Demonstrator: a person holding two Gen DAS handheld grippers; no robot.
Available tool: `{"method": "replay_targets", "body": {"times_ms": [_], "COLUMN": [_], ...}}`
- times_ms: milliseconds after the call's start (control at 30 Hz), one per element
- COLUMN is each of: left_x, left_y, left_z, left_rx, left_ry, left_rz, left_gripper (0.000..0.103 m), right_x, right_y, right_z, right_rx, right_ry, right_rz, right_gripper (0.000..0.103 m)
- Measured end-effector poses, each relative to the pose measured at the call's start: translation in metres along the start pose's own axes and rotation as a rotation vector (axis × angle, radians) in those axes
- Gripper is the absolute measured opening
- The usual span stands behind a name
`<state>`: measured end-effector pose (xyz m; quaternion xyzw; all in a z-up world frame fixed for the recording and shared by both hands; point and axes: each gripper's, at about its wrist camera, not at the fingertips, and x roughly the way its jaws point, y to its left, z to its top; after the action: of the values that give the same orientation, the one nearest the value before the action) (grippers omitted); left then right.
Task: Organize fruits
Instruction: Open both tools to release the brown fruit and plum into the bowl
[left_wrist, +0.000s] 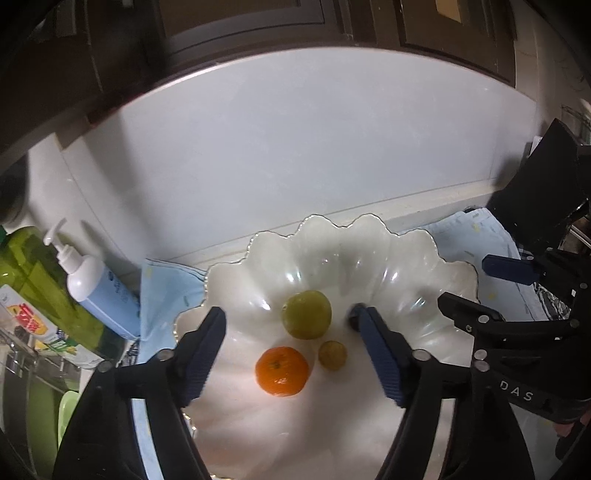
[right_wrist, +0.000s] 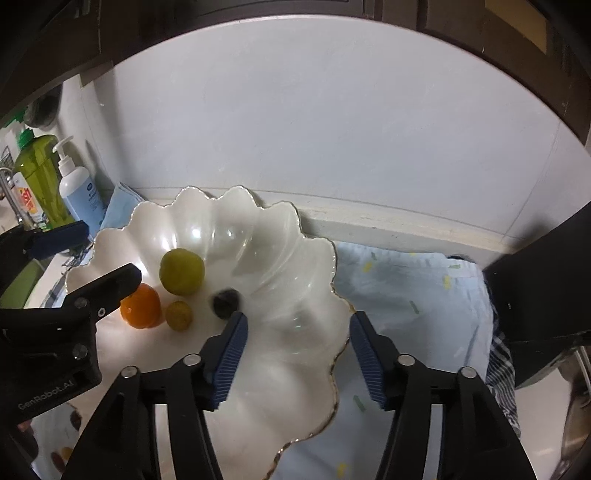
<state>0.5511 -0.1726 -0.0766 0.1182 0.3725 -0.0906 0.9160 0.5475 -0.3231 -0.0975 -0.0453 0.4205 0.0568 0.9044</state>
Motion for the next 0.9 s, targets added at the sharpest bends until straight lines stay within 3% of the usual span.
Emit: {"method": "replay_targets", "body": {"times_ms": [333, 900], "left_x": [-0.051, -0.16], "left_y": [0.013, 0.03], "left_z": [-0.006, -0.042], "left_rx": [-0.01, 0.003], "left_ry": [-0.102, -0.274], "left_rz": [0.042, 0.121], "left_gripper": [0.089, 0.096], "right_x": [-0.041, -0.139], "right_y": [0.013, 0.042], "right_z": [-0.007, -0.032], "right_rx": [-0.01, -0.052], "right_ry": [-0.071, -0.247], "right_rz": [0.002, 0.034], "right_gripper": [0.067, 0.071]}}
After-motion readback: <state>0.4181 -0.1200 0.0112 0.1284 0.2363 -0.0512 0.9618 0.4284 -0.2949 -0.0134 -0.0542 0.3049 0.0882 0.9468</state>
